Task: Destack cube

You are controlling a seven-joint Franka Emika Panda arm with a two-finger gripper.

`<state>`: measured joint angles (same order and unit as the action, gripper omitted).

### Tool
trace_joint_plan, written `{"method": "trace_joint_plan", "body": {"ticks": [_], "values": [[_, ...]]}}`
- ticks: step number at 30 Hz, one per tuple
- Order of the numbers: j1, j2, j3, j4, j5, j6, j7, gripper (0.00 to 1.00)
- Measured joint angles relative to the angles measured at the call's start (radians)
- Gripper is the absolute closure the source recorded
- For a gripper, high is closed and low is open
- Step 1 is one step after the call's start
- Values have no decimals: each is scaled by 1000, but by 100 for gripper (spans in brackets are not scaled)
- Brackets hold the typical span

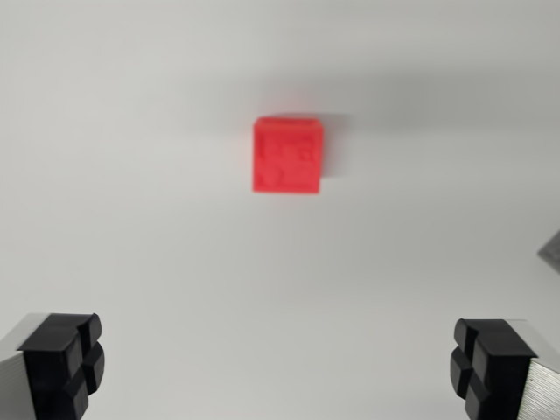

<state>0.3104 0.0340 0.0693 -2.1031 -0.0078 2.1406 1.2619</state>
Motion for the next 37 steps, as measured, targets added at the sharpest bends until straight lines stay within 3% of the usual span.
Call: {"method": "trace_joint_plan", "body": {"ticks": [37], "values": [[0,-10,0,15,1,-25,-1,0]]}}
